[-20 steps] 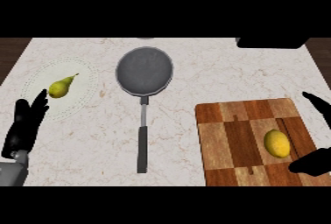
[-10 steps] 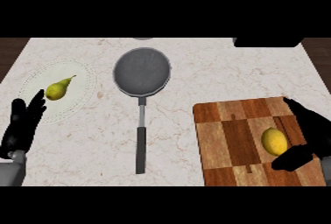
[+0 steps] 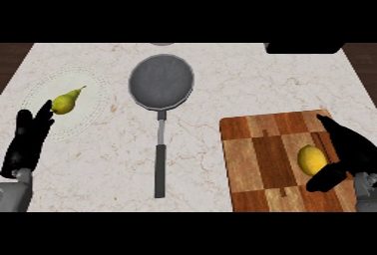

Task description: Pick the lemon from the cutting board and place it in the pan

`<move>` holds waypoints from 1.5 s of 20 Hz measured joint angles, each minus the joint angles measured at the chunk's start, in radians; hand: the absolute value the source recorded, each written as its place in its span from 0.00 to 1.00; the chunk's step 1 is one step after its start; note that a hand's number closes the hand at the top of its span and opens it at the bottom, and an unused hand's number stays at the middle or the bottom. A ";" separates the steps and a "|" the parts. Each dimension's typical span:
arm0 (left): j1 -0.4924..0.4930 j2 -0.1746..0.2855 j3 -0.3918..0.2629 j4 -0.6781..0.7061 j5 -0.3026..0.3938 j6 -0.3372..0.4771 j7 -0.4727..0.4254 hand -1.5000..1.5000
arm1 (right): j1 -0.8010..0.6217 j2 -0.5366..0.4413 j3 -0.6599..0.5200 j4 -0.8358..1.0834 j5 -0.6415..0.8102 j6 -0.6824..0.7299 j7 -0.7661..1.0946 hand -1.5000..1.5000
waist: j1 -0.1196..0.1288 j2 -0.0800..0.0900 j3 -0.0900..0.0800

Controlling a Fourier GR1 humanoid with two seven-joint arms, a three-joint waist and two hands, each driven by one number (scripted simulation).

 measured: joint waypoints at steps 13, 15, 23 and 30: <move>0.026 -0.052 0.061 0.000 -0.058 -0.046 -0.033 0.50 | 0.000 0.124 -0.068 0.097 0.143 0.050 -0.092 0.00 | 0.000 0.000 0.000; 0.010 -0.049 0.078 0.021 -0.058 -0.062 -0.042 0.50 | 0.004 0.141 -0.077 0.111 0.162 0.054 -0.100 0.00 | -0.001 0.000 0.000; 0.016 -0.073 0.096 -0.011 -0.086 -0.079 -0.021 0.50 | 0.021 0.168 -0.106 0.189 0.236 0.049 -0.188 1.00 | -0.001 0.000 0.000; 0.011 -0.089 0.103 -0.022 -0.105 -0.076 -0.008 0.50 | 0.015 0.153 -0.078 0.203 0.360 0.006 -0.249 1.00 | -0.001 0.000 0.000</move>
